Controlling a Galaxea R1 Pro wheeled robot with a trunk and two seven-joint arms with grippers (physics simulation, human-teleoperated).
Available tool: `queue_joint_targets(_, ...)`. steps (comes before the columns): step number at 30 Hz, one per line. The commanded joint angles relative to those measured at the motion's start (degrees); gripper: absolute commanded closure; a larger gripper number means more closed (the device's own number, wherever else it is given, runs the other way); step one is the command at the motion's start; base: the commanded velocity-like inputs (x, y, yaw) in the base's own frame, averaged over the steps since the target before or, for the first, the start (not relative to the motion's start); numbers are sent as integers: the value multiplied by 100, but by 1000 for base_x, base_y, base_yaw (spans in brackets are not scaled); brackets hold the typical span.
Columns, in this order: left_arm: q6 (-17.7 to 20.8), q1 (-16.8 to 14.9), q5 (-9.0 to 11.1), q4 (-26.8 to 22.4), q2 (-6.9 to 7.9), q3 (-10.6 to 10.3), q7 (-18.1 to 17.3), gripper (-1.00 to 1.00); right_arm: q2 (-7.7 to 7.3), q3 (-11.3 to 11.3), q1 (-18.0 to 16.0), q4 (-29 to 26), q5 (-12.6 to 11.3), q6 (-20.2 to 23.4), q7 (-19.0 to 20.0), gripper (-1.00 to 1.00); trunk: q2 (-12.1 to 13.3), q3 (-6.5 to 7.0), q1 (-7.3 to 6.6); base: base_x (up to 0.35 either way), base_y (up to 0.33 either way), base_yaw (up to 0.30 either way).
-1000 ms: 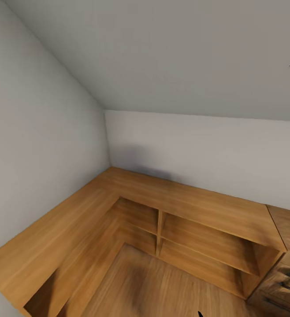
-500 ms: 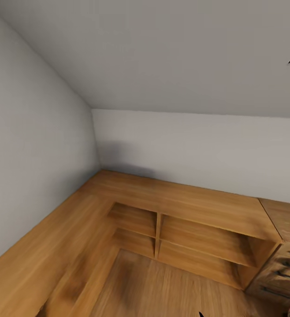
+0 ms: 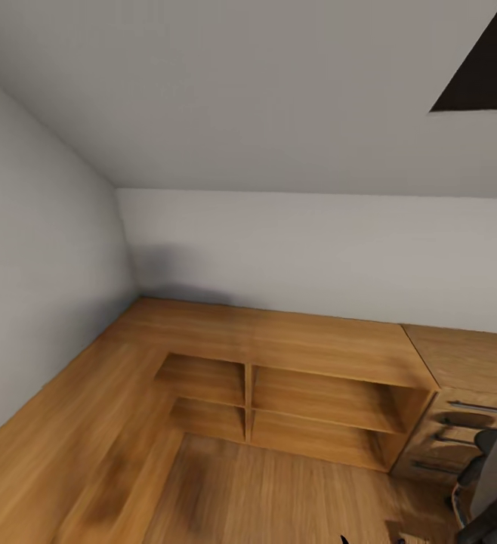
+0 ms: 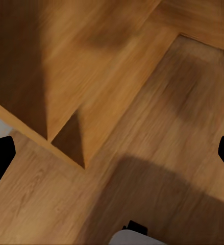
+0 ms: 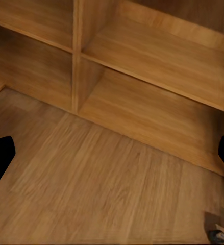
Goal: In the bedroom, organize the workspace by keeping the computer under the desk, ensuring the monitor is on the desk, placing the keyboard on the desk next to the monitor, placing the mouse on the desk next to the keyboard, moving the folder from the swivel chair onto the desk next to the mouse, stacking the notebook on top of the folder with the pen on top of the notebook, and positioning the swivel chair next to the desk.
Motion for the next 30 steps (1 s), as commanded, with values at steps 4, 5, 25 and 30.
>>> queue_joint_targets(4, -5, 4, -13, -16, -4, 23, 5, -100, 3, 52, -5, 6, -52, -18, -6, -100, -8, -8, 2, 0, 0, -298)
queue_joint_targets(5, -6, 4, -13, -15, -4, 23, 5, -100, 3, 54, -5, 6, -52, -18, -6, -100, -8, -8, 2, 0, 0, -298)
queue_joint_targets(25, -10, 4, -13, -18, -4, 23, 5, -100, 3, 58, -5, 6, -51, -18, -6, -100, -8, -8, 2, 140, 29, -299)
queue_joint_targets(30, -4, 4, -13, -17, -4, 23, 5, -100, 3, 59, -5, 6, -51, -18, -6, -100, -8, -8, 2, 261, 15, -299)
